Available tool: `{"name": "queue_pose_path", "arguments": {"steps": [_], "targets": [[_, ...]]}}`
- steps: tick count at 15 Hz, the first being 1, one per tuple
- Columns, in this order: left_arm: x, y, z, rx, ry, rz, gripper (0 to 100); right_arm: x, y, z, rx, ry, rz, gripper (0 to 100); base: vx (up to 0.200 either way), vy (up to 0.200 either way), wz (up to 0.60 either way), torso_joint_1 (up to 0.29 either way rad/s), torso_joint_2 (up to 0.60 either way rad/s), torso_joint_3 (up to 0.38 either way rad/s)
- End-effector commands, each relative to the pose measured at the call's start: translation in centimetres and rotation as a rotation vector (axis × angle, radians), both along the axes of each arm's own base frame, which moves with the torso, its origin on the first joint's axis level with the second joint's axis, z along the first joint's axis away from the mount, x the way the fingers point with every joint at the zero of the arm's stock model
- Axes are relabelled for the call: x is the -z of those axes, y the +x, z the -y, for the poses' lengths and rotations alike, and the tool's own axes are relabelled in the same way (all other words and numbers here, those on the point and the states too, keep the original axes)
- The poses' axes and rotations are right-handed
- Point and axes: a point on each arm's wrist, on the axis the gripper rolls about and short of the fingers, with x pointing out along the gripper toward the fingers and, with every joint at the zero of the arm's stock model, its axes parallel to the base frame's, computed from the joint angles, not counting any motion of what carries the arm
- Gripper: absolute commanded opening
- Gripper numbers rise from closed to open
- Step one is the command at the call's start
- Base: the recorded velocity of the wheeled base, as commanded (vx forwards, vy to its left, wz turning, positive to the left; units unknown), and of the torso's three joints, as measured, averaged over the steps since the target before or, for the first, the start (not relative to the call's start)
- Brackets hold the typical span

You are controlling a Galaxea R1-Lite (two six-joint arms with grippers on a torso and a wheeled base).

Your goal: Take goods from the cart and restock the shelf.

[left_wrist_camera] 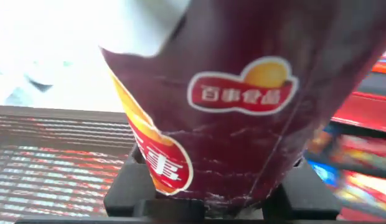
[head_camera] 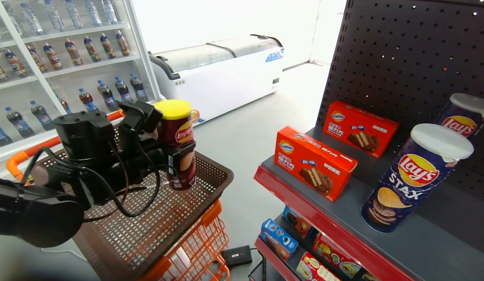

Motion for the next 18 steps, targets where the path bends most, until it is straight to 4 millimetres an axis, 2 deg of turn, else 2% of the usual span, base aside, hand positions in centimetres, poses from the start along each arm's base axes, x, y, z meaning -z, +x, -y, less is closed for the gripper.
{"name": "queue_pose_path", "arguments": {"steps": [1, 5, 8, 11, 13, 14, 16, 18], "targets": [[-4.5, -4.0, -0.6, 0.076, -0.058, 0.04, 0, 0.0, 0.0, 0.0, -0.001, 0.0, 0.0, 100, 0.0, 0.0, 0.0, 0.0, 0.0, 0.0], [-7.2, -8.0, -0.3, 0.146, -0.166, 0.049, 0, 0.0, 0.0, 0.0, 0.0, 0.0, 0.0, 100, 0.0, 0.0, 0.0, 0.0, 0.0, 0.0], [-7.5, -11.4, 1.0, 0.254, -0.159, 0.009, 0, 0.0, 0.0, 0.0, -0.001, 0.0, 0.0, 100, 0.0, 0.0, 0.0, 0.0, 0.0, 0.0], [-7.5, -11.8, 1.1, 0.267, -0.143, -0.02, 0, 0.0, 0.0, 0.0, 0.0, 0.0, 0.0, 100, 0.0, 0.0, 0.0, 0.0, 0.0, 0.0], [-7.2, -12.3, 2.1, 0.326, -0.143, -0.038, 0, 0.0, 0.0, 0.0, -0.001, 0.0, 0.0, 100, 0.0, 0.0, 0.0, 0.0, 0.0, 0.0], [-6.4, -12.6, 2.1, 0.34, -0.142, -0.069, 0, 0.0, 0.0, 0.0, 0.0, 0.0, 0.0, 100, 0.0, 0.0, 0.0, 0.0, 0.0, 0.0], [-7.1, -12.0, 2.2, 0.373, -0.161, -0.055, 0, 0.0, 0.0, 0.0, -0.001, 0.0, 0.0, 100, 0.0, 0.0, 0.0, 0.0, 0.0, 0.0], [-6.2, -11.8, 2.2, 0.373, -0.149, -0.086, 0, 0.0, 0.0, 0.0, -0.001, 0.0, 0.0, 100, 0.0, 0.0, 0.0, 0.0, 0.0, 0.0]]}}
